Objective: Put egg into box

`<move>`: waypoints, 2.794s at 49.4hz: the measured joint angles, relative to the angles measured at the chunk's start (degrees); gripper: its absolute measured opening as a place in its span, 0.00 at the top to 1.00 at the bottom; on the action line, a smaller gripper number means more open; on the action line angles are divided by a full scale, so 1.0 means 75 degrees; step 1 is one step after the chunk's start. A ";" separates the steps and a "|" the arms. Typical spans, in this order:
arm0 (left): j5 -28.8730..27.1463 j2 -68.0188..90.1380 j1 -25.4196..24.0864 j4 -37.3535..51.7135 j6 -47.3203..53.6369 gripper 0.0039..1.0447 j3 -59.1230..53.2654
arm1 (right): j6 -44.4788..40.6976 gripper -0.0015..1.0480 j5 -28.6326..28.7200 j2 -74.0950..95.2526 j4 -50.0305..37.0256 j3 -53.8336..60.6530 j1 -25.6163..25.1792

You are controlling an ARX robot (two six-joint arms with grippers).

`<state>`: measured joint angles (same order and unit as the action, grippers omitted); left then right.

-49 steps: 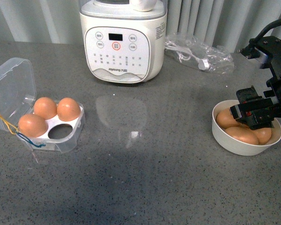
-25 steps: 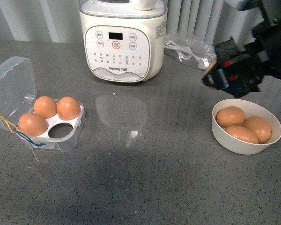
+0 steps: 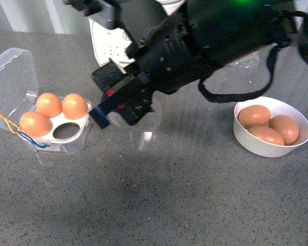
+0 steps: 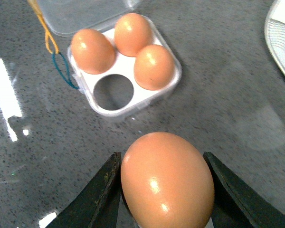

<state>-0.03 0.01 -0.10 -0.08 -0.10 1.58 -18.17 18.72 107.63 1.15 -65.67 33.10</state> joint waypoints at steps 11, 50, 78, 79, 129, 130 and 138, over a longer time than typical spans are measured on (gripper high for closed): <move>0.0000 0.0000 0.0000 0.0000 0.0000 0.06 0.0000 | -0.0248 0.58 0.0093 0.1020 0.0673 -0.1396 0.0367; 0.0000 0.0000 0.0000 0.0000 0.0003 0.06 0.0000 | -0.0195 0.19 0.0262 0.1973 0.1116 -0.2396 0.0761; 0.0000 0.0000 0.0000 0.0000 0.0003 0.06 0.0000 | 0.2224 0.07 -0.0149 -0.0085 -0.0125 -0.1090 -0.0329; 0.0000 0.0000 0.0000 0.0000 0.0003 0.06 0.0000 | 0.2302 0.07 -0.0309 -0.0224 -0.0143 -0.0970 -0.0405; 0.0000 0.0000 0.0000 0.0000 0.0003 0.06 0.0000 | 0.2422 0.97 -0.3631 -0.5493 -0.7493 0.7356 -0.3249; 0.0000 0.0000 0.0000 0.0000 0.0000 0.06 0.0000 | 0.2422 0.97 -0.3579 -0.5627 -0.7434 0.7437 -0.3296; 0.0000 0.0000 0.0000 0.0000 0.0003 0.06 0.0000 | 0.2422 0.97 -0.3375 -0.6210 -0.7239 0.7816 -0.3503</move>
<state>-0.03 0.01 -0.10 -0.08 -0.08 1.58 -0.01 -6.59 61.06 -53.15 -7.05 6.83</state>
